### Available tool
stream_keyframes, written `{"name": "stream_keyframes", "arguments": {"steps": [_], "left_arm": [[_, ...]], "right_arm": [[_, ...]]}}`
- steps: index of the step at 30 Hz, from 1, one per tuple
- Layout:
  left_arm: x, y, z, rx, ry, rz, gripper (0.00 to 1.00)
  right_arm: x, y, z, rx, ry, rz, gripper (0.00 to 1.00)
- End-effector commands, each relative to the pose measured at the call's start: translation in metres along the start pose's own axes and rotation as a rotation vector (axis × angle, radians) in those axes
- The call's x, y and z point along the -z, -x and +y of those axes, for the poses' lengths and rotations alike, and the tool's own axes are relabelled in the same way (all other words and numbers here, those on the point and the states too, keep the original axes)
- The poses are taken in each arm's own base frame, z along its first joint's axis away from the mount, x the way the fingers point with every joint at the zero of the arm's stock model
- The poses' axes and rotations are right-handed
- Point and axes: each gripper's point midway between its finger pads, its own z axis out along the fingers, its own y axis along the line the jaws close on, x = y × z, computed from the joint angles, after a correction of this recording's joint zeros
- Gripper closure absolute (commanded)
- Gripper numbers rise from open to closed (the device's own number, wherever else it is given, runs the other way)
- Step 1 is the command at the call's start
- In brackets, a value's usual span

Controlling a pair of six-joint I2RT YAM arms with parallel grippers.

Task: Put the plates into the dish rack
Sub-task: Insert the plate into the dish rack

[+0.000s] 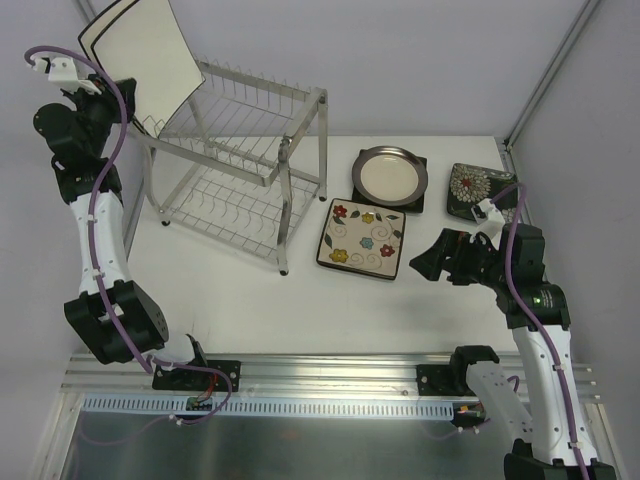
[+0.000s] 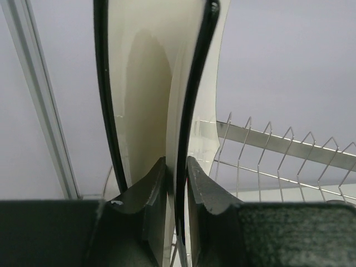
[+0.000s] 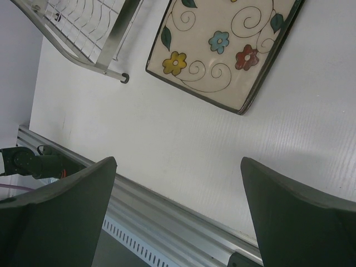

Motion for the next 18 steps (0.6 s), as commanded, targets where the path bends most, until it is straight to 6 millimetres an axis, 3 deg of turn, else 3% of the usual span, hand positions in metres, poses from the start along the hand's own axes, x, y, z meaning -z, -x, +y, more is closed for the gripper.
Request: {"name": "stream_keyframes", "arguments": {"steps": [1,10,14,18], "left_arm": [[-0.0003,0.0312,0.0064,-0.06,0.021,-0.087,0.82],[0.0031,0.0338,0.0077,-0.056,0.042,-0.086,0.73],[0.0049,0.0335,0.0086,-0.043,0.054,-0.085,0.55],[0.008,0.0355,0.0075,-0.03,0.064,-0.088,0.43]], "right_arm": [[0.0027,0.0081,0.0083,0.049,0.035,-0.035,0.01],[0.0031,0.0077,0.0096,0.052,0.039,-0.035,0.0],[0.0033,0.0073,0.0102,0.056,0.042,-0.036,0.0],[0.0038,0.0065,0.0107,0.058,0.043,-0.036,0.0]]}}
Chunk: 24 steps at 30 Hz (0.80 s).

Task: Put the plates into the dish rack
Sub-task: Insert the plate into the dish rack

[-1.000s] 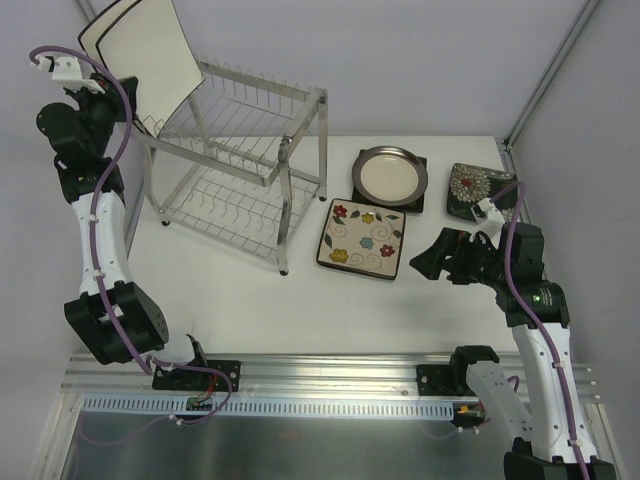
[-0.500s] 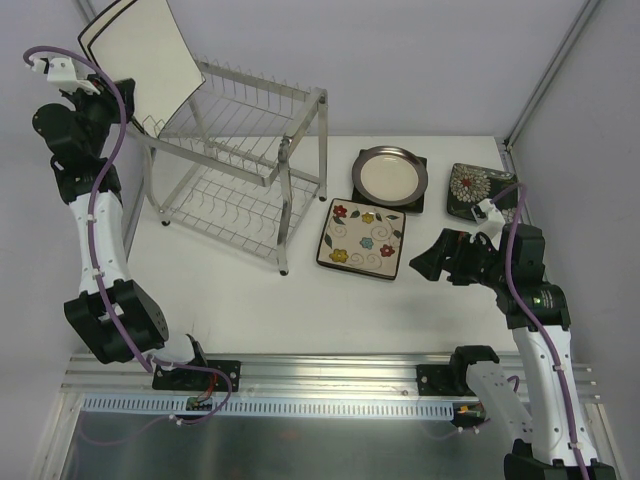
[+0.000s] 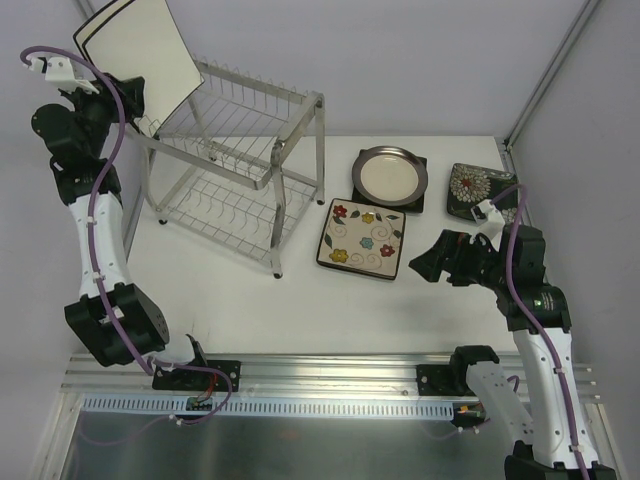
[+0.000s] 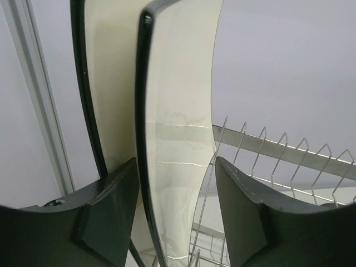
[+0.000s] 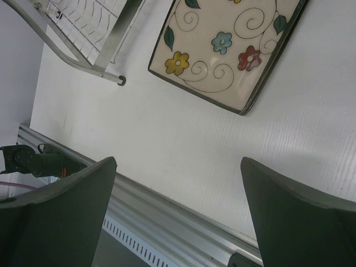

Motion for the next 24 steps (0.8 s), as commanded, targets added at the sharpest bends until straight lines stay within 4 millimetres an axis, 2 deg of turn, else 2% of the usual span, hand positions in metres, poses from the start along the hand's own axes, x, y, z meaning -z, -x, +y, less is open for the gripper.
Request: {"name": "stream_keyframes", "arguments": {"steps": [1,13,24], "left_arm": [[0.006,0.031,0.007,-0.033,0.06,-0.081,0.4],[0.021,0.029,-0.001,0.036,0.082,-0.088,0.17],[0.04,0.028,0.005,0.071,0.179,-0.082,0.05]], "right_arm": [[0.002,0.007,0.008,0.047,0.037,-0.034,0.0],[0.004,0.008,0.012,0.061,0.048,-0.043,0.0],[0.006,0.005,0.015,0.069,0.059,-0.048,0.0]]}}
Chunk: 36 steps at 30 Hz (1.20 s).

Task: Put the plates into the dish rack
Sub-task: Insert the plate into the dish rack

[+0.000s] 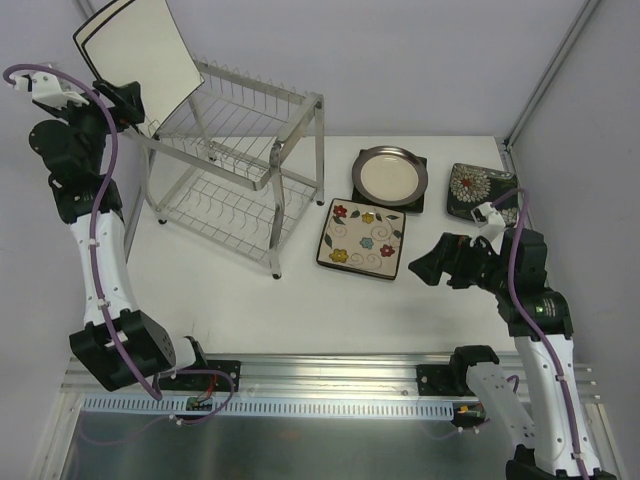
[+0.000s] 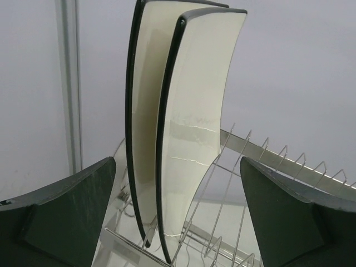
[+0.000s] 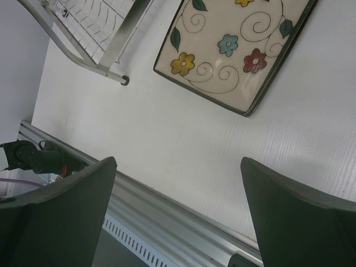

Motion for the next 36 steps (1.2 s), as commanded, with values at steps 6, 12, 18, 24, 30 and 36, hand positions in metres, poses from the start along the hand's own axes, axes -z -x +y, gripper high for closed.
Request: {"name": "stream_keyframes", "arguments": {"steps": [6,12,18,24,30,36], "left_arm": [[0.019,0.012,0.009,0.034,0.106,-0.031,0.01],[0.03,0.011,0.004,0.067,0.118,-0.024,0.01],[0.047,0.015,-0.012,0.113,0.095,-0.016,0.01],[0.076,0.011,-0.043,0.143,0.081,0.037,0.01],[0.112,-0.007,-0.09,0.164,0.009,0.134,0.01],[0.158,-0.027,-0.109,0.214,0.008,0.189,0.01]], "right_arm": [[0.003,0.006,0.011,0.053,0.047,-0.037,0.0],[0.005,0.006,0.013,0.06,0.052,-0.044,0.0],[0.003,0.006,0.012,0.044,0.044,-0.045,0.01],[-0.003,0.008,0.005,-0.018,0.009,-0.039,0.0],[-0.015,0.005,-0.014,-0.138,-0.083,-0.028,0.02],[-0.031,0.002,-0.032,-0.254,-0.149,-0.044,0.04]]}}
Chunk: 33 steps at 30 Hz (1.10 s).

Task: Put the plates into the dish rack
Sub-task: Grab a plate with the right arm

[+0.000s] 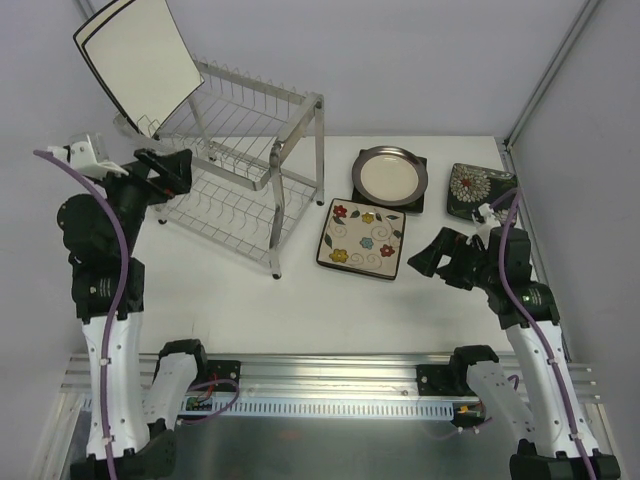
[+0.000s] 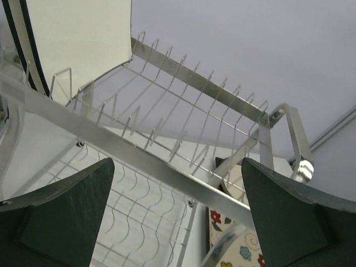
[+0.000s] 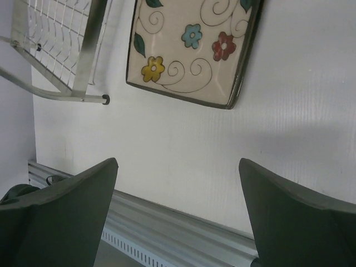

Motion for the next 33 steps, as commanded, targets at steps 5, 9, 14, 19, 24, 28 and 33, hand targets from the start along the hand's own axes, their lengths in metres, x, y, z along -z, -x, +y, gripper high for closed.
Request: {"name": "stream_keyframes", "arguments": {"steps": [5,9,14,19,24,28,33], "left_arm": [[0.05,-0.049,0.004,0.109,0.057,0.077,0.01],[0.078,-0.082,0.01,0.147,0.077,0.13,0.01],[0.1,-0.125,0.016,0.186,0.083,0.22,0.01],[0.116,-0.157,0.021,0.203,0.079,0.292,0.01],[0.126,-0.184,0.023,0.199,0.044,0.336,0.01],[0.129,-0.198,0.027,0.186,0.035,0.355,0.01],[0.131,-0.219,0.034,0.157,0.031,0.392,0.01]], "right_arm": [[-0.027,0.005,-0.018,-0.149,-0.072,-0.043,0.08],[-0.043,0.004,-0.033,-0.192,-0.129,-0.051,0.12],[-0.067,-0.002,-0.042,-0.194,-0.186,-0.022,0.18],[-0.099,-0.005,-0.043,-0.233,-0.204,-0.003,0.24],[-0.122,-0.013,-0.039,-0.301,-0.199,0.002,0.32],[-0.134,-0.023,-0.039,-0.334,-0.214,0.016,0.35],[-0.144,-0.034,-0.05,-0.375,-0.26,0.018,0.43]]}}
